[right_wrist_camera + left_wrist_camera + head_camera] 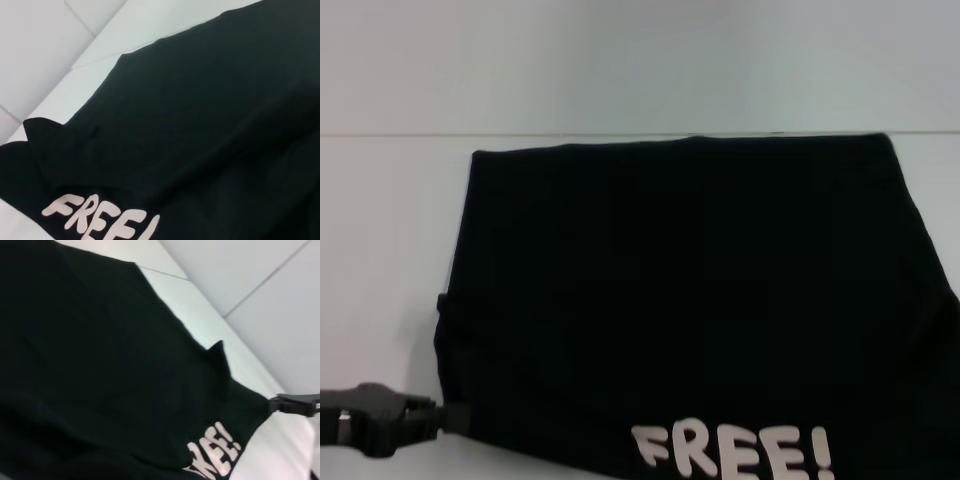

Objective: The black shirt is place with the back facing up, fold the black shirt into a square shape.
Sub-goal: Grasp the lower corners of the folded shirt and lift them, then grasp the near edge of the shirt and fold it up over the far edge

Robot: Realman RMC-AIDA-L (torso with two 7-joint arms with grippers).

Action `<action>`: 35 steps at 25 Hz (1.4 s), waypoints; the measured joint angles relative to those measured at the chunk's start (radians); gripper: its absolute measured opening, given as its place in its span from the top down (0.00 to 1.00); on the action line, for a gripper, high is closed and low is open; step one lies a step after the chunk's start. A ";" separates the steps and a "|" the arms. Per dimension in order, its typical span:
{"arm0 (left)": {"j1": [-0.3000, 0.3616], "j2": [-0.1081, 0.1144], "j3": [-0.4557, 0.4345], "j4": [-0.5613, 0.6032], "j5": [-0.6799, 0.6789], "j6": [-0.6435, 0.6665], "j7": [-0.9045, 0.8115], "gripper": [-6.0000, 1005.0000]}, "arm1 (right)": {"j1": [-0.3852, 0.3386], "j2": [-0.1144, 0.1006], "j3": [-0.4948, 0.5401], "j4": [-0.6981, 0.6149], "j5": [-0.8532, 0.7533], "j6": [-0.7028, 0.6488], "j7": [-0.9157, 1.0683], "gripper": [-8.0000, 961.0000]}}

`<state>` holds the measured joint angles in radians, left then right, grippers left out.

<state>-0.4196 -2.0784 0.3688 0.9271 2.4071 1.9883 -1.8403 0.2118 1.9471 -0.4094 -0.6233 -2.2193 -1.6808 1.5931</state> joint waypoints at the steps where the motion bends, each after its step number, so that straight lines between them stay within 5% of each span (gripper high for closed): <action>1: 0.002 0.000 -0.005 0.000 0.002 0.008 0.002 0.99 | -0.010 -0.002 0.000 0.003 0.000 -0.011 -0.007 0.96; 12: 0.039 -0.006 -0.035 0.004 0.042 0.060 0.009 0.99 | -0.048 -0.006 0.067 0.002 -0.067 -0.099 -0.024 0.96; 21: -0.068 0.027 -0.046 -0.024 -0.004 0.028 -0.003 0.99 | 0.027 -0.010 0.222 0.002 -0.058 -0.107 -0.058 0.95; 29: -0.253 0.086 -0.034 -0.151 0.000 -0.231 -0.037 0.99 | 0.196 -0.018 0.330 0.010 -0.056 0.001 -0.042 0.96; 35: -0.337 0.096 -0.007 -0.231 0.001 -0.521 -0.057 0.99 | 0.327 -0.007 0.320 0.044 -0.057 0.255 0.030 0.96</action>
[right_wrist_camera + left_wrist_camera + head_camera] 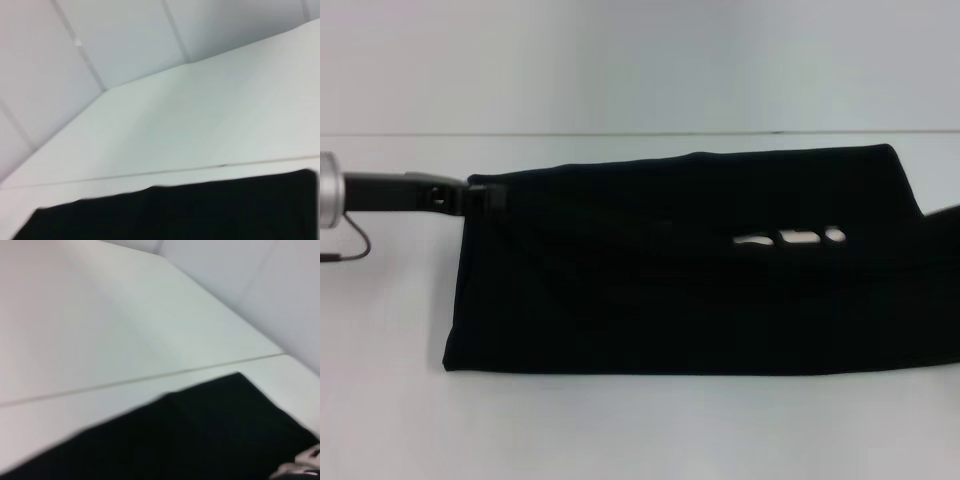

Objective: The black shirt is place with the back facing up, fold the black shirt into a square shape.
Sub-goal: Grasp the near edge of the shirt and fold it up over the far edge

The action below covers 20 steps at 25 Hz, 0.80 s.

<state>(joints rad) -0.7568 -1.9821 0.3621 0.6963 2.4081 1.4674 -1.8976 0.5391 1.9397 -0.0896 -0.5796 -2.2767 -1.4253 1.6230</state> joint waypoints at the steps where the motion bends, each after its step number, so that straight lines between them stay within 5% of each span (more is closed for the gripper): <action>1: -0.011 0.000 0.018 -0.011 0.000 -0.050 -0.002 0.99 | 0.018 0.000 -0.004 0.015 -0.001 0.046 0.007 0.95; 10: -0.082 -0.009 0.182 -0.107 0.000 -0.447 -0.008 0.97 | 0.176 0.004 -0.116 0.135 0.001 0.427 0.067 0.96; 20: -0.104 -0.014 0.227 -0.132 -0.001 -0.575 -0.008 0.96 | 0.306 0.020 -0.175 0.209 0.004 0.663 0.066 0.95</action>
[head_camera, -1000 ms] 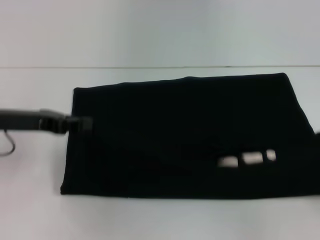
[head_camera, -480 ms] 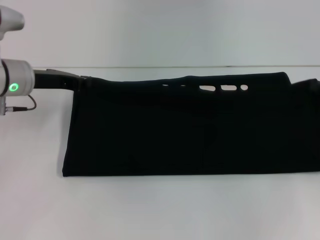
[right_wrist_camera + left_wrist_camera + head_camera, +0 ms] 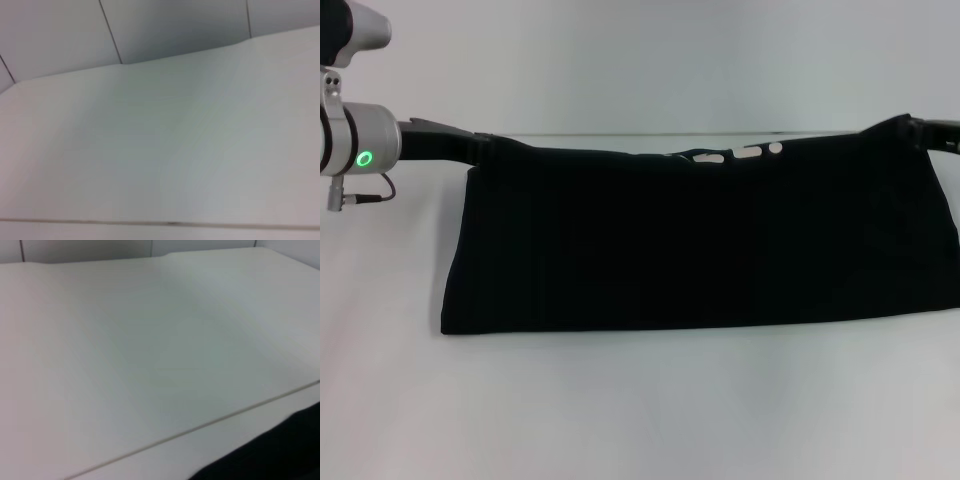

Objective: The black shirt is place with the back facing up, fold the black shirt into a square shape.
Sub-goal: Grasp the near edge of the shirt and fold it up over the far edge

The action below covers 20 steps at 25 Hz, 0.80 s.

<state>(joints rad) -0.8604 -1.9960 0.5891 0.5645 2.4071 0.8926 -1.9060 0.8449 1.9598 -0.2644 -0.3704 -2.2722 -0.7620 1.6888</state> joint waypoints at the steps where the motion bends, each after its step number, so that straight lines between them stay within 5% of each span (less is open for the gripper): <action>1: -0.002 0.000 0.000 -0.001 0.000 -0.006 0.000 0.96 | 0.008 0.003 -0.010 0.000 0.000 0.017 0.000 0.95; 20: -0.046 -0.004 0.001 -0.074 -0.004 -0.142 0.001 0.92 | 0.054 0.007 -0.033 0.032 -0.001 0.143 -0.011 0.95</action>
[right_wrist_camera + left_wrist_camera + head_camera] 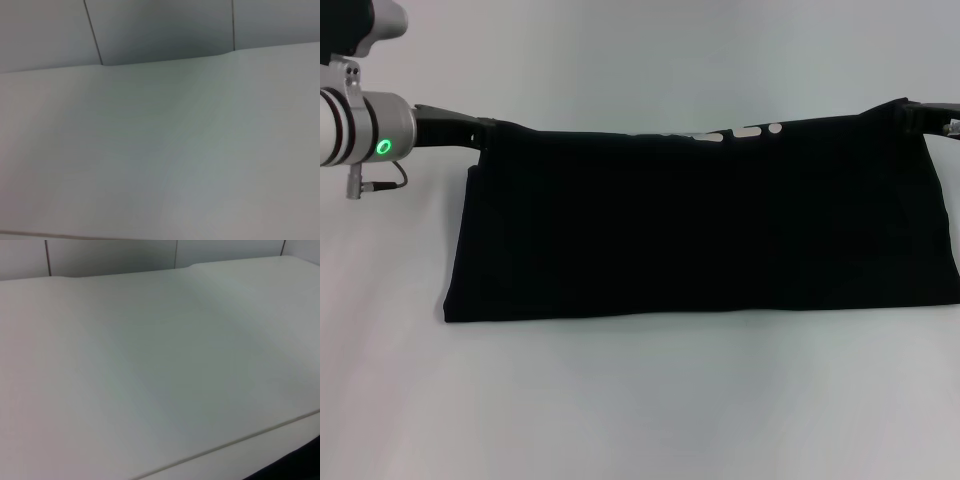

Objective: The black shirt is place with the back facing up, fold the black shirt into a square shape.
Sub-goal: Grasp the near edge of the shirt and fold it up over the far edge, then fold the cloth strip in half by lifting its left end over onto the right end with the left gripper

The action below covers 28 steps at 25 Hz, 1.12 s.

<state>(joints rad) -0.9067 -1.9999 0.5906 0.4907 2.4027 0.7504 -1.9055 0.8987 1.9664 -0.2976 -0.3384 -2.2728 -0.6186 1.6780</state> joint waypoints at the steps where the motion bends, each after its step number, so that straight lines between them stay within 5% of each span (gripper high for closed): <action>1: 0.000 -0.003 0.000 -0.002 0.000 -0.007 0.000 0.92 | 0.000 0.000 0.000 0.001 0.000 0.000 0.000 0.95; 12: -0.003 -0.040 0.000 -0.031 0.000 -0.172 -0.006 0.90 | -0.005 0.003 -0.002 0.003 -0.003 0.008 0.005 0.94; 16: -0.001 -0.047 0.000 -0.056 0.000 -0.229 -0.006 0.89 | -0.014 0.002 0.000 -0.003 -0.002 0.026 0.007 0.75; 18: 0.000 -0.048 -0.003 -0.063 0.000 -0.248 -0.006 0.71 | -0.018 -0.001 0.000 -0.004 -0.002 0.026 0.013 0.66; 23: 0.008 -0.043 -0.001 -0.043 0.005 -0.180 -0.080 0.53 | -0.043 -0.025 0.000 -0.017 -0.005 -0.109 0.085 0.45; 26: 0.031 -0.033 0.000 0.014 0.007 -0.016 -0.138 0.39 | -0.075 -0.037 0.006 -0.053 0.004 -0.295 0.114 0.35; 28: 0.069 -0.030 -0.002 0.114 0.001 0.205 -0.178 0.30 | -0.104 -0.040 0.008 -0.084 0.023 -0.441 0.115 0.28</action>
<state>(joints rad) -0.8381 -2.0300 0.5887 0.6049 2.4039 0.9551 -2.0833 0.7948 1.9269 -0.2899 -0.4226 -2.2497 -1.0599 1.7928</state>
